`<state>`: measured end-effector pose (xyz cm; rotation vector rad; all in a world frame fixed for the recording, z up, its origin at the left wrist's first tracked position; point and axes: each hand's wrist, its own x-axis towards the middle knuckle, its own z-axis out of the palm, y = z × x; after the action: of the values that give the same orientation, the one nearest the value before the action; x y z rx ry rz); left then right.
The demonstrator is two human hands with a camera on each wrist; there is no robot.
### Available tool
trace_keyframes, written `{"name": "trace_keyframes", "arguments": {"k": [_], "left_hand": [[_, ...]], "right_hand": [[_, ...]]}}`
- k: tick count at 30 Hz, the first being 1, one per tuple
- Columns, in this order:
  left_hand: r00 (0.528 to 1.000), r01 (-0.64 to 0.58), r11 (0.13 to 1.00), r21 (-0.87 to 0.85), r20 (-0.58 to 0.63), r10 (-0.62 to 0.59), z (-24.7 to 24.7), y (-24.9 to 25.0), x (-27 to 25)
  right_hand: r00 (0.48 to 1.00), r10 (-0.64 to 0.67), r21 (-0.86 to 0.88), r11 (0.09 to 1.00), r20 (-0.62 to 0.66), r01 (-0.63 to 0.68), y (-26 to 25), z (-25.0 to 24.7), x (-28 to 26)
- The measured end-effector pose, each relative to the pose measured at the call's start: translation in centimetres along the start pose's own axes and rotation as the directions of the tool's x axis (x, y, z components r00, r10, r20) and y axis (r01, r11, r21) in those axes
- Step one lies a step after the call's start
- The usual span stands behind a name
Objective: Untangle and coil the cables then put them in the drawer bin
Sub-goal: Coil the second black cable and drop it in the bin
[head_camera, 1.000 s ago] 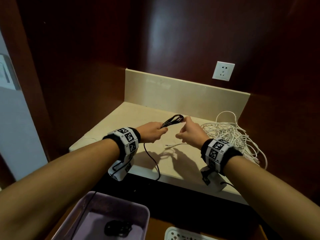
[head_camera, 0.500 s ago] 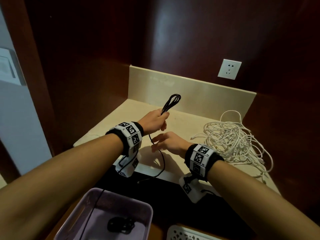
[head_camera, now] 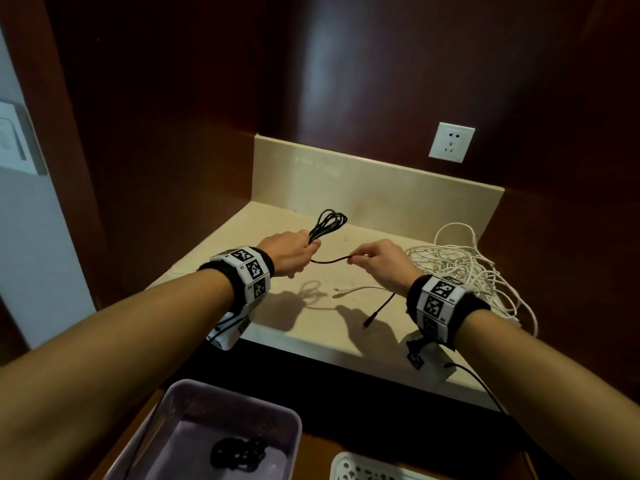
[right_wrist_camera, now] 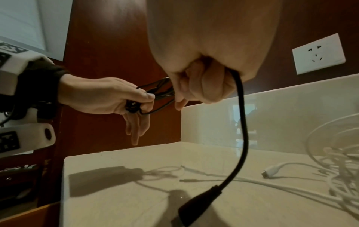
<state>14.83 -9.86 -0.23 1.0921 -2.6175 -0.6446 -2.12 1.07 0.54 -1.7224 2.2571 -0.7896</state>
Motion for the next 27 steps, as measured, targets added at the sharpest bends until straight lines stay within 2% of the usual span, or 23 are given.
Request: {"name": "trace_keyframes", "arguments": {"k": [7,10,12,16,20,27], "left_hand": [[0.975,-0.001,0.999,0.042,0.224,-0.008,0.8,1.1,0.0],[0.954,-0.045,0.998,0.036,0.297,0.032,1.1,1.4,0.1],[0.946,-0.066,0.998,-0.01,0.318,0.066,1.2,1.7,-0.1],[0.941,-0.074,0.98,-0.183,0.312,0.129,1.5,1.6,-0.4],[0.967,-0.064,0.956,-0.288,0.22,0.131,1.5,1.1,-0.2],[0.982,-0.069,0.942,-0.33,0.144,0.123,1.2,1.1,-0.3]], "right_hand": [[0.963,-0.159,-0.091,0.986,-0.217,0.143,0.6,-1.3,0.2],[0.947,-0.23,0.033,0.969,-0.222,0.243,0.7,-1.3,0.3],[0.952,-0.234,0.124,0.957,-0.199,0.261,0.6,-1.1,0.3],[0.975,-0.16,0.29,0.936,-0.154,0.199,0.3,-0.9,0.5],[0.986,-0.072,0.403,0.906,-0.147,0.127,0.2,-0.6,0.7],[0.98,-0.075,0.405,0.903,-0.183,0.144,-0.3,-0.2,1.2]]}}
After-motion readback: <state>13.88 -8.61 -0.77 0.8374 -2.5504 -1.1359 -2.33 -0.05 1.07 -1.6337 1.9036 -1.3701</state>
